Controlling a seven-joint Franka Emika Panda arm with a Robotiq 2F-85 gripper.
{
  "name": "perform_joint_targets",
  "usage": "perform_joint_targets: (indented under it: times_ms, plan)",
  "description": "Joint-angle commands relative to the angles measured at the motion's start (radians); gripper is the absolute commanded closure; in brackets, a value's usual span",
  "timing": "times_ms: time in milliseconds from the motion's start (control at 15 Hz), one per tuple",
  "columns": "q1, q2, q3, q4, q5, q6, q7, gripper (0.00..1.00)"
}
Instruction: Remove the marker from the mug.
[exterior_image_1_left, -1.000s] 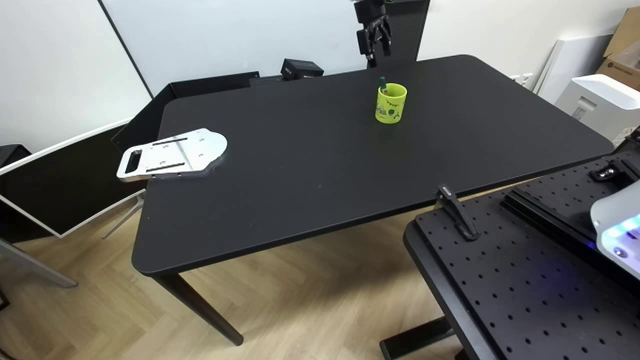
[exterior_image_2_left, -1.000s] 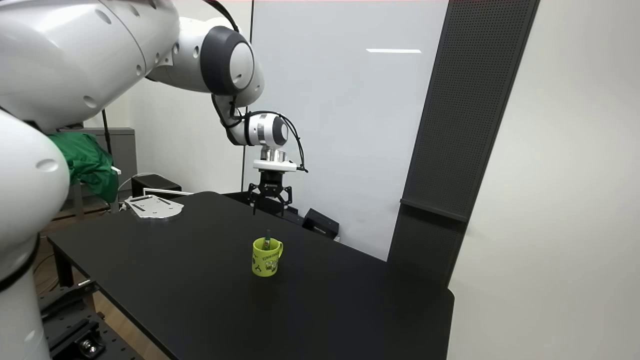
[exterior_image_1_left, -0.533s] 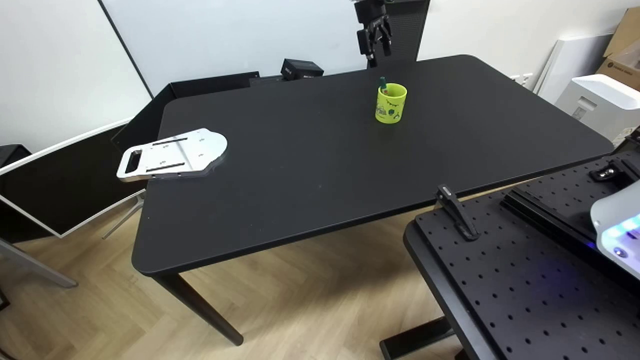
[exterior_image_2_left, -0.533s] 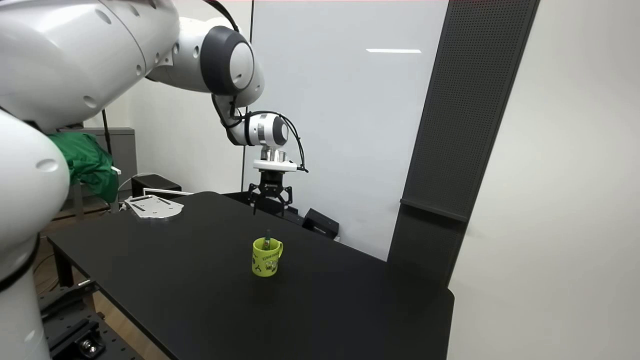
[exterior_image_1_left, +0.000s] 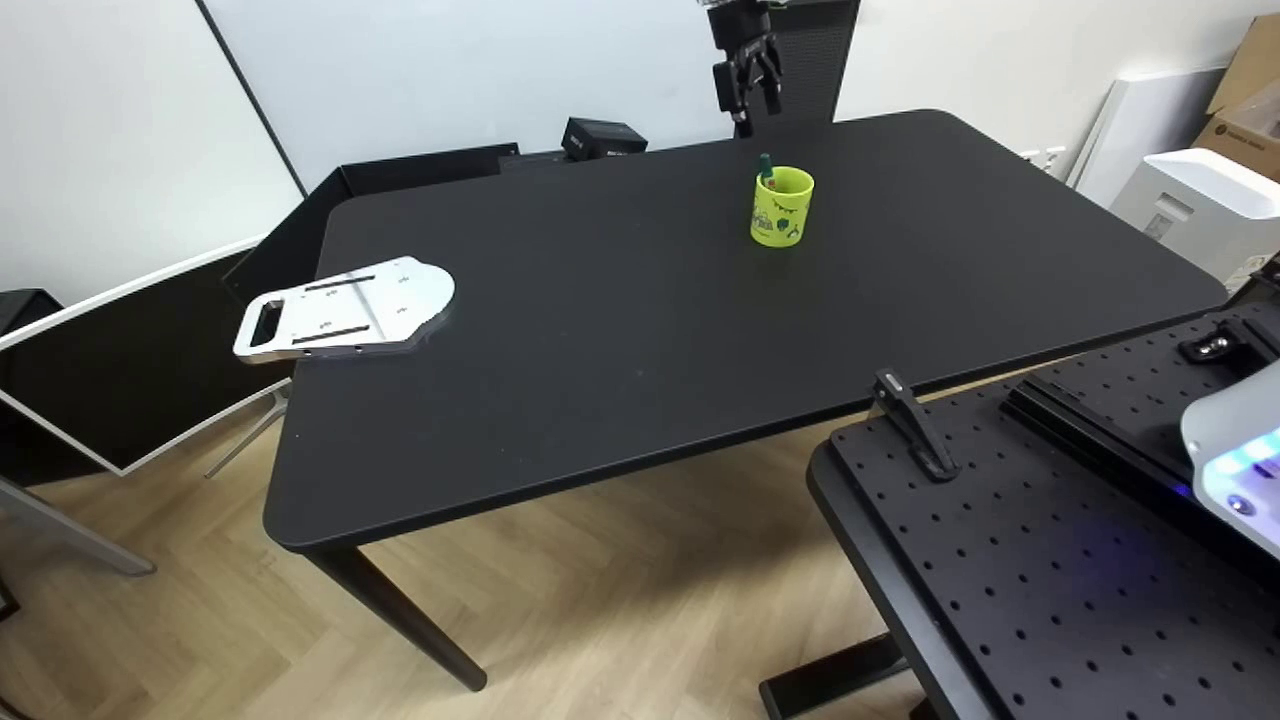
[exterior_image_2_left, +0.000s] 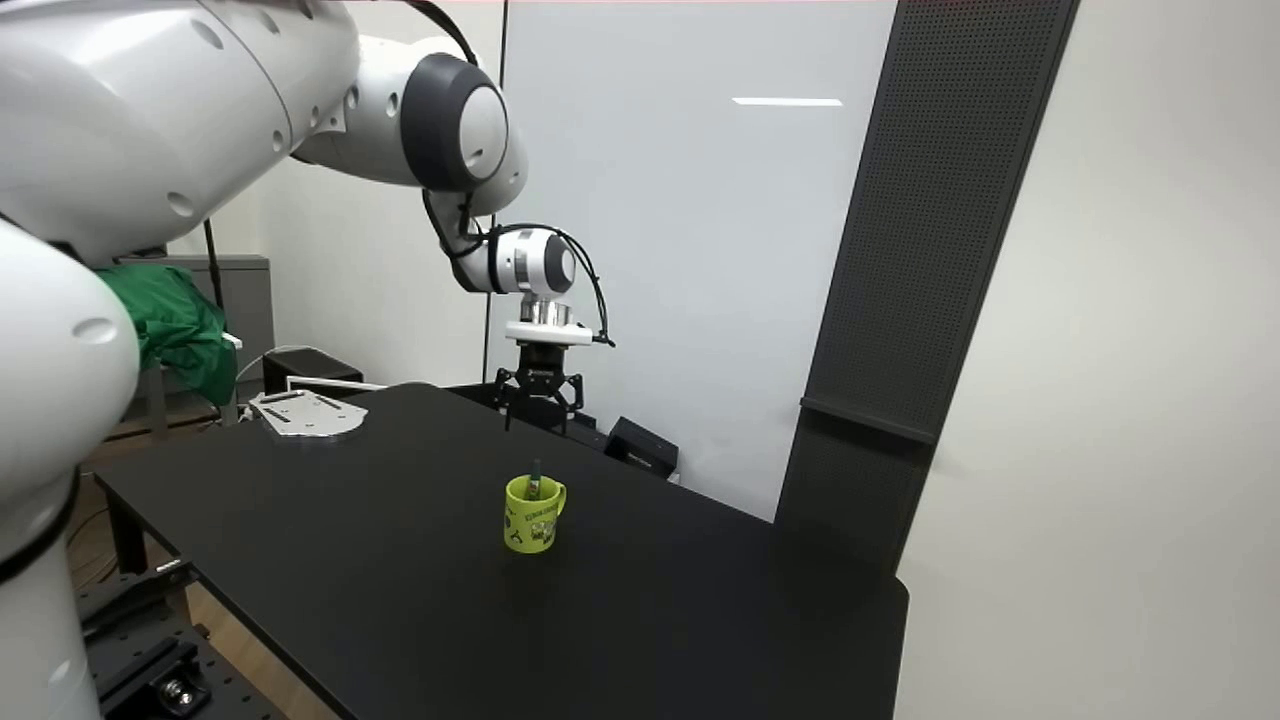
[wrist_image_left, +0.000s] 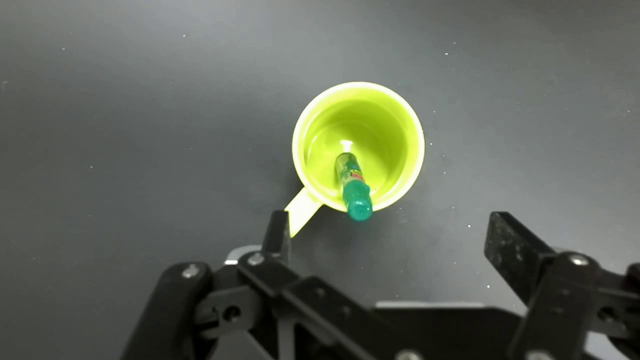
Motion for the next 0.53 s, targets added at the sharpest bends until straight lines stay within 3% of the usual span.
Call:
perform_joint_targets:
  times_ms: [0, 467]
  plan:
    - [-0.001, 0.013, 0.002, 0.008, -0.004, 0.022, 0.008, 0.00]
    - [-0.001, 0.043, 0.000, 0.013, -0.006, 0.036, 0.001, 0.00]
